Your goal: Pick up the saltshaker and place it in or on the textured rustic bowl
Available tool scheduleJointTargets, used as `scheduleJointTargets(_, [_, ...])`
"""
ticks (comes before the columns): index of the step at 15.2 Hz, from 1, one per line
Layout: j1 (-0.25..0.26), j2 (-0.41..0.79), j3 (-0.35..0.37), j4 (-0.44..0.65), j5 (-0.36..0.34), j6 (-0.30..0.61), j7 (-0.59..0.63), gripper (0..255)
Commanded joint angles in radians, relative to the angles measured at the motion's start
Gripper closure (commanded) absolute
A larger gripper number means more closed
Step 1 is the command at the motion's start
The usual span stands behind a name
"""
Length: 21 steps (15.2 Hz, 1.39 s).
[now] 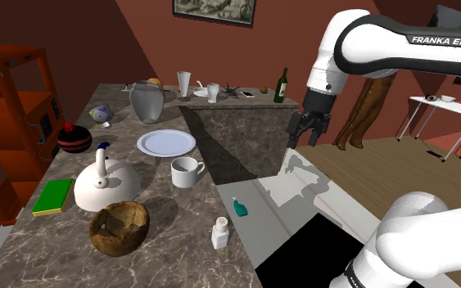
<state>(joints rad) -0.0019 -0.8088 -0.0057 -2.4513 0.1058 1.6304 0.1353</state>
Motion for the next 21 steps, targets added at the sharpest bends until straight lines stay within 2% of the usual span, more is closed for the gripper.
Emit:
scheduleJointTargets(1, [0.000,0.000,0.000,0.000,0.000,0.000,0.000,0])
scheduleJointTargets(11, [0.095,0.089,0.236,-0.097,0.115,0.215,0.186,0])
scheduleJointTargets(17, [0.134,0.219,0.385,-0.094,0.155,0.358,0.303,0])
scheduleJointTargets(21, [0.143,0.334,0.487,-0.066,0.153,0.453,0.391,0])
